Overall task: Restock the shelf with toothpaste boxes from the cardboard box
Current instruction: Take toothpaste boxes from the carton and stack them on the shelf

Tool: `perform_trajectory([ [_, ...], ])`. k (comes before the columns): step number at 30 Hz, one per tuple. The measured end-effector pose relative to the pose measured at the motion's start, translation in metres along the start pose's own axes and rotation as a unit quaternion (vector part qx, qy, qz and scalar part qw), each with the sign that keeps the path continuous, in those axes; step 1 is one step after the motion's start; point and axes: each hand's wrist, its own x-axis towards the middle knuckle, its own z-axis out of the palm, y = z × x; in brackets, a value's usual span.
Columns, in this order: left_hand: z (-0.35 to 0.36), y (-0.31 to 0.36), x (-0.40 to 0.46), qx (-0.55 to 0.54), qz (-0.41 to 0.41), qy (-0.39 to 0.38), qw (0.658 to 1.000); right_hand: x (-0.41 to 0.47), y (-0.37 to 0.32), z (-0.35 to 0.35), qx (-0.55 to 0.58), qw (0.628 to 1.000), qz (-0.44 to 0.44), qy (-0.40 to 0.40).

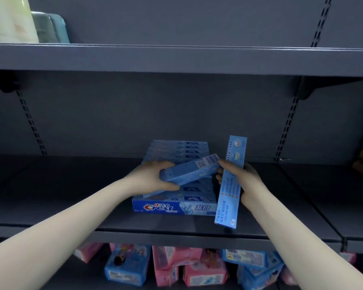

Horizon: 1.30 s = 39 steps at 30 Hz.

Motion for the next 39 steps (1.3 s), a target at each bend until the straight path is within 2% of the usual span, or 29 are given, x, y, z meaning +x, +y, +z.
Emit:
perform_trajectory([
  [8, 0.003, -0.030, 0.018, 0.028, 0.042, -0.003, 0.999, 0.015, 0.010, 0.007, -0.061, 0.996, 0.052, 0.034],
  [14, 0.011, -0.047, 0.022, 0.155, 0.097, 0.016, 0.983, 0.016, 0.013, 0.004, -0.082, 0.993, 0.077, 0.037],
  [17, 0.015, -0.055, 0.024, 0.185, 0.131, 0.016, 0.974, 0.015, 0.013, 0.002, -0.108, 0.989, 0.098, 0.029],
  [22, 0.021, -0.062, 0.024, 0.168, 0.159, 0.024, 0.973, 0.015, 0.016, 0.000, -0.146, 0.983, 0.107, 0.034],
  [31, 0.020, -0.059, 0.017, 0.162, 0.150, 0.009, 0.975, 0.014, 0.018, 0.000, -0.153, 0.981, 0.108, 0.059],
  [35, 0.023, -0.059, 0.017, 0.129, 0.166, 0.054, 0.976, 0.013, 0.018, -0.002, -0.153, 0.981, 0.104, 0.061],
  [39, 0.022, -0.058, 0.017, 0.161, 0.181, 0.105, 0.965, 0.010, 0.016, -0.003, -0.149, 0.983, 0.095, 0.059],
])
